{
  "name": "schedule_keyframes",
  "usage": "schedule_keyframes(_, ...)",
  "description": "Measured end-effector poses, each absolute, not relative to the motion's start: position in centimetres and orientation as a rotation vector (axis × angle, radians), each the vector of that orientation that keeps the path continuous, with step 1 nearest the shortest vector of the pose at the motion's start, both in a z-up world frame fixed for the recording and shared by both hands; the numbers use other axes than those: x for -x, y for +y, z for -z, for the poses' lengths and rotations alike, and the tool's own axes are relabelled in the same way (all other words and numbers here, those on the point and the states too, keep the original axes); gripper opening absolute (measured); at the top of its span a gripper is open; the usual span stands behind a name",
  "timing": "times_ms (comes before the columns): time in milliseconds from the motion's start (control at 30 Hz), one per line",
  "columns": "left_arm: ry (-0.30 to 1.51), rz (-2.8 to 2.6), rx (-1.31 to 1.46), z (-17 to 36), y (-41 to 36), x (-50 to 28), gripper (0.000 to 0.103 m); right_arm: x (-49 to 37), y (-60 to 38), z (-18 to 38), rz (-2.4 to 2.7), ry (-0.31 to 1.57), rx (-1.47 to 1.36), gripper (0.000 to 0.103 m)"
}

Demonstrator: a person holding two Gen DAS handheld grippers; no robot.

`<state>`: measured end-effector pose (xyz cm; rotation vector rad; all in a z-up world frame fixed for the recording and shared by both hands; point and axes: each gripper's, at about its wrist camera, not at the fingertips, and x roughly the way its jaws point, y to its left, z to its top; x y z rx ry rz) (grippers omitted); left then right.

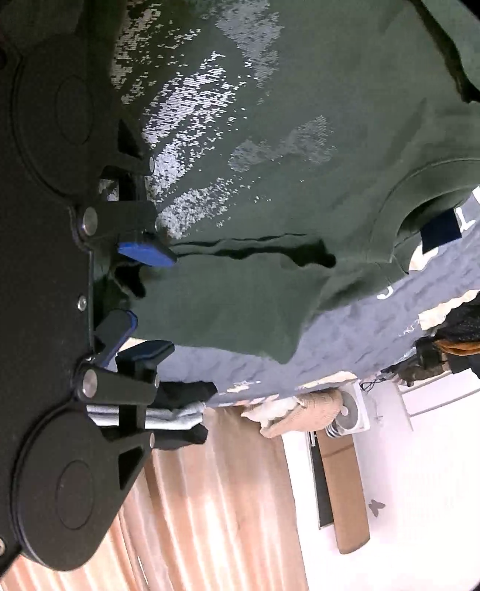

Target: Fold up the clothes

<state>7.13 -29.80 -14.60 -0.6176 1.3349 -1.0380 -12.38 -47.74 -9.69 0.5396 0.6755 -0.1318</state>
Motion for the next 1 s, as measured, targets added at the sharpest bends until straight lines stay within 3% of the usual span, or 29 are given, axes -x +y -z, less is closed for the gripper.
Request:
schedule_keyframes(100, 1.325, 1.029, 0.621, 14.9, -29.7, -6.7, 0.045, 12.0, -47.0, 9.8, 0.115, 0.679, -0.512, 0.039)
schedule_keyframes(267, 1.310, 1.023, 0.602, 14.4, -29.2, -6.7, 0.045, 11.4, -46.3, 10.6, 0.134, 0.700, -0.480, 0.041)
schedule_keyframes(367, 1.296, 1.018, 0.589, 13.8, -28.8, -6.8, 0.045, 11.4, -46.2, 11.0, 0.139, 0.729, -0.485, 0.035)
schedule_keyframes(500, 1.286, 1.015, 0.573, 13.5, -28.6, -7.0, 0.045, 11.6, -46.0, 11.1, 0.131, 0.762, -0.460, 0.010)
schedule_keyframes(867, 1.315, 1.031, 0.557, 14.4, -31.0, -7.7, 0.052, 11.8, -45.3, 11.0, 0.097, 0.800, -0.368, 0.007)
schedule_keyframes(1000, 1.311, 1.027, 0.539, 14.9, -32.2, -7.9, 0.050, 11.7, -45.2, 10.9, 0.091, 0.798, -0.366, 0.011)
